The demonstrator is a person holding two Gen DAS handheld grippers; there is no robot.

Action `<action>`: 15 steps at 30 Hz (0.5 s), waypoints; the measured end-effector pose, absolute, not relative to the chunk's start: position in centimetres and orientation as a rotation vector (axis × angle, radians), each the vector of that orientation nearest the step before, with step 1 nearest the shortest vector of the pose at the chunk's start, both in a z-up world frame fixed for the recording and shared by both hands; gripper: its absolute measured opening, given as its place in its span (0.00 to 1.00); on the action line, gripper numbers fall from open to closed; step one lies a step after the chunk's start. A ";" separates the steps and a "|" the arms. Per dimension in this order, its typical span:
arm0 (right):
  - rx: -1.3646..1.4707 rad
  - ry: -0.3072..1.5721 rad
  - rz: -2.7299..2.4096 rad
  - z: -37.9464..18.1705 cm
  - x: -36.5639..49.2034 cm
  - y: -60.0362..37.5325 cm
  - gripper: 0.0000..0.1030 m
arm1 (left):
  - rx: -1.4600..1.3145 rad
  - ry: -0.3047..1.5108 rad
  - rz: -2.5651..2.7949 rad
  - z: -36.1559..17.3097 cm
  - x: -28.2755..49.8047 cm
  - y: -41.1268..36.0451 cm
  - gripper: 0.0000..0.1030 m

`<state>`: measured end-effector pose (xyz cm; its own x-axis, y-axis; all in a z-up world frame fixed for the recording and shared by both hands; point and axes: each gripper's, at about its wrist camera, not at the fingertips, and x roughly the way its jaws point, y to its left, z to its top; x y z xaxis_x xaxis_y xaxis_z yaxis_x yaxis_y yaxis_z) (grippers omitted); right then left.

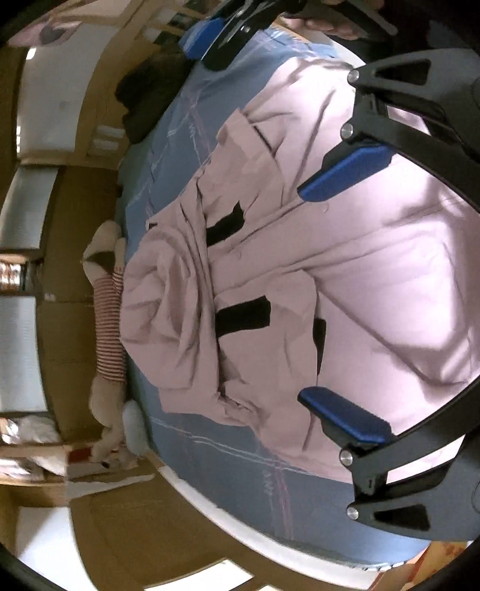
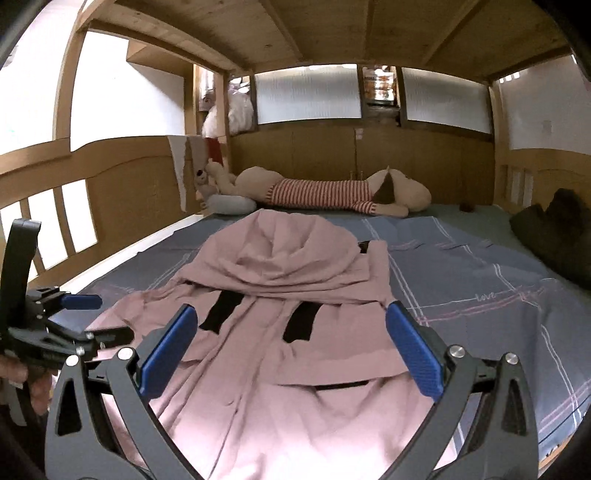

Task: Fold large clothes
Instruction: 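Open both grippers to release the hood onto the chest, then withdraw both grippers up above the folded jacket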

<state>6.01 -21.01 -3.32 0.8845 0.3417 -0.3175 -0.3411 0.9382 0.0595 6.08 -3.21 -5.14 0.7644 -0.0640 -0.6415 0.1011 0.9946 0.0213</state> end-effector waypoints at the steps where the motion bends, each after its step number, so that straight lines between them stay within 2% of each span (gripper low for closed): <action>1: -0.010 0.325 0.355 -3.3 5.6 -20.9 0.99 | 0.065 0.684 -0.089 -5.0 5.8 -3.4 0.98; 15: -0.075 0.268 0.339 -2.9 1.2 -20.6 0.99 | 0.081 0.618 -0.034 -3.4 1.7 -2.7 0.98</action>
<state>1.21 -20.63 -2.87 0.9079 0.3186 -0.2724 -0.3385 0.9406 -0.0281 1.71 -2.71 -3.39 0.8148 -0.0075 -0.5796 0.0561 0.9962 0.0661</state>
